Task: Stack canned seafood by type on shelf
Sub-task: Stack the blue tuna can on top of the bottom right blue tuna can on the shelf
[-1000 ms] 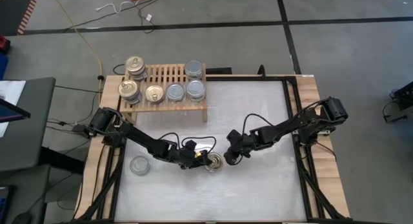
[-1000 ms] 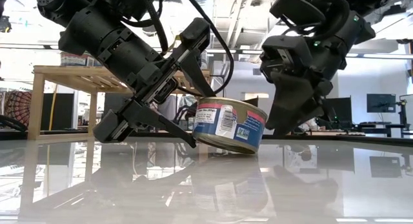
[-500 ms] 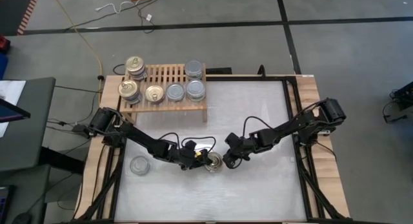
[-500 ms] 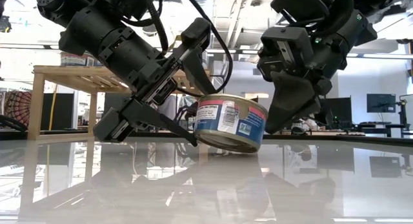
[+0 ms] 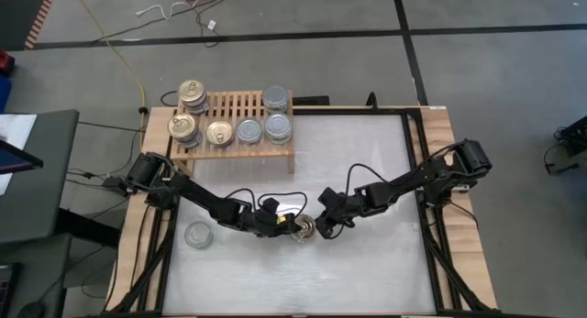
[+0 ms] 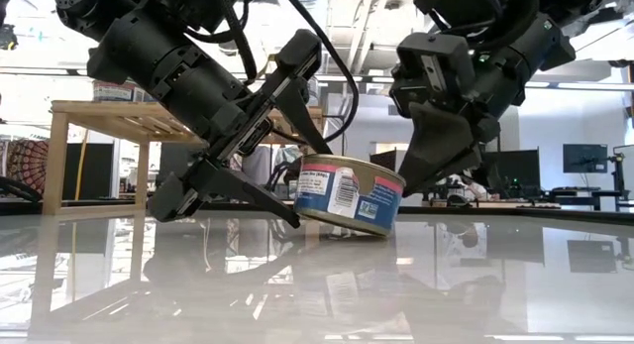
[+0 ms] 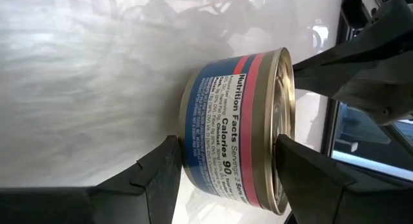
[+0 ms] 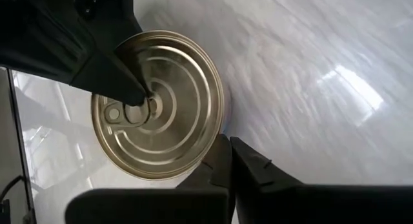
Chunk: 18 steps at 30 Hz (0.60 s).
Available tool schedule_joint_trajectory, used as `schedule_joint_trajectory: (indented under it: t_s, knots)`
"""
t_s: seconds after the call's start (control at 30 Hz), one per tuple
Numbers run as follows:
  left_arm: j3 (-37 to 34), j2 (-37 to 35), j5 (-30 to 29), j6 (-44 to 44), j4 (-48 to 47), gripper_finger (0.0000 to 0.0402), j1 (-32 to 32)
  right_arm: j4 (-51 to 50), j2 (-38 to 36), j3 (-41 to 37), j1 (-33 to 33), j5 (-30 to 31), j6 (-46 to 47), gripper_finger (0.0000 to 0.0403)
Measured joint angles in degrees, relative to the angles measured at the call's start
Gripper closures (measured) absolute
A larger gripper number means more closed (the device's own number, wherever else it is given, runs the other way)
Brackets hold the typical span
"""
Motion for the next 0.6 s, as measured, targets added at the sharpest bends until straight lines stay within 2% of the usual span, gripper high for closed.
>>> schedule_joint_trajectory:
  t_s: [0.3,0.6]
  knots:
    - [0.0,0.0,-0.3,0.2,-0.3,0.0169,0.1,0.1,0.0,0.0,0.0,0.2,-0.4,0.0379]
    - [0.0,0.0,-0.7,1.6,0.0,0.011,0.2,0.3,0.0,0.0,0.0,0.1,-0.4,0.038]
